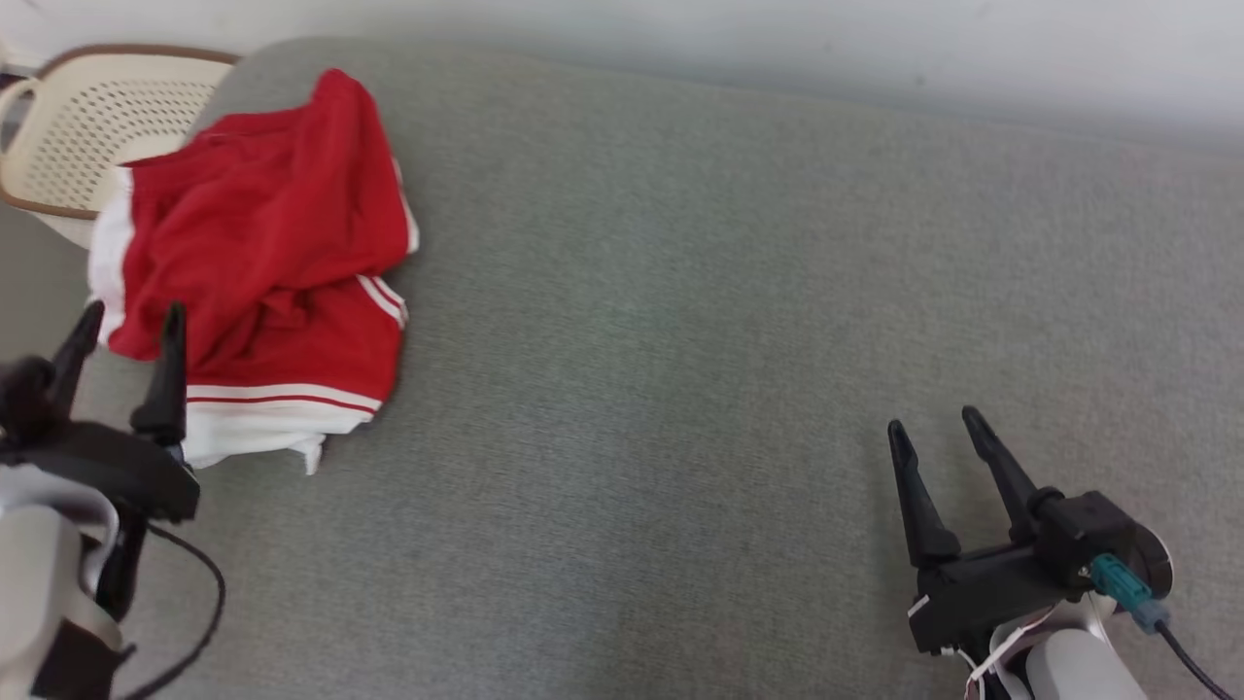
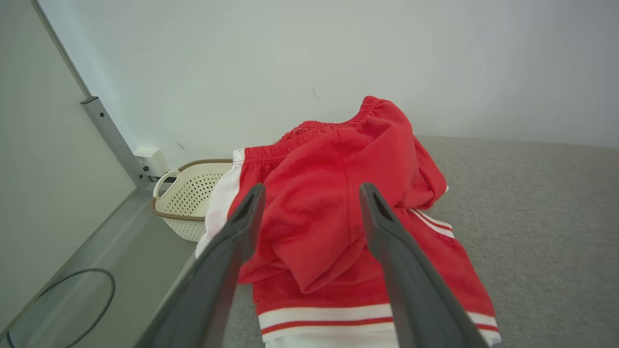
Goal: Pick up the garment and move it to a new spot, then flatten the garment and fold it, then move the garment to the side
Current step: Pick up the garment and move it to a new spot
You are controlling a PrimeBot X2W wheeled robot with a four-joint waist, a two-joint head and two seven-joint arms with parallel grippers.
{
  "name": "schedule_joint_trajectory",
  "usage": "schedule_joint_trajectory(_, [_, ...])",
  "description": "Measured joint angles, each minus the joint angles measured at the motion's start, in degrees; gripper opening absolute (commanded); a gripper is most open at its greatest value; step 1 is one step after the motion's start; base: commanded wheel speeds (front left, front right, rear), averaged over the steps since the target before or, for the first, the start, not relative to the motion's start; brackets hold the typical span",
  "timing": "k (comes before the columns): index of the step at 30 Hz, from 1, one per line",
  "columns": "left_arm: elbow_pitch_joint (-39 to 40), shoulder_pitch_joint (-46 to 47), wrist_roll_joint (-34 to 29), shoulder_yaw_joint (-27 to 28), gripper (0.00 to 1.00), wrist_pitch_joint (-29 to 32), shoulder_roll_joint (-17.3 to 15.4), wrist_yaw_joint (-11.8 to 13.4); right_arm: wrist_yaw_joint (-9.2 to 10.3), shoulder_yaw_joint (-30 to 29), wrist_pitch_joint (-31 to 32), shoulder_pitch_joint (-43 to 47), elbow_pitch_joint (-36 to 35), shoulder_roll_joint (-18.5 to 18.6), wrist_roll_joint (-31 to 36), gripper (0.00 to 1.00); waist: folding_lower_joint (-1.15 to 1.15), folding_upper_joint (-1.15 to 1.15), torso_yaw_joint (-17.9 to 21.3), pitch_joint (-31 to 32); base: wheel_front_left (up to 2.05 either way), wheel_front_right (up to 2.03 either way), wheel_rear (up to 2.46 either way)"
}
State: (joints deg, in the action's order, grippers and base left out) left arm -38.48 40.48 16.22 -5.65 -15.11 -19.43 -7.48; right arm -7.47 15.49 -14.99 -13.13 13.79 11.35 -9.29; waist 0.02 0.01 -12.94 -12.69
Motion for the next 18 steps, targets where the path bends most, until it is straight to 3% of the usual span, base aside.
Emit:
schedule_joint_trajectory(10, [-8.89, 8.82, 11.93, -13.89, 1.0, 0.25, -6.62, -0.01, 0.0, -0.46, 0.0, -1.41, -0.67, 0.91, -0.26, 1.0, -0.01, 0.0, 4.77, -4.61, 0.0, 0.0, 0.0])
schedule_joint_trajectory(18, [-16.96, 13.88, 15.6, -17.33, 1.0, 0.47, -7.73, 0.0, 0.0, -0.03, 0.01, -1.44, -0.71, 1.07, -0.68, 1.0, -0.01, 0.0, 7.18, -5.58, 0.0, 0.0, 0.0])
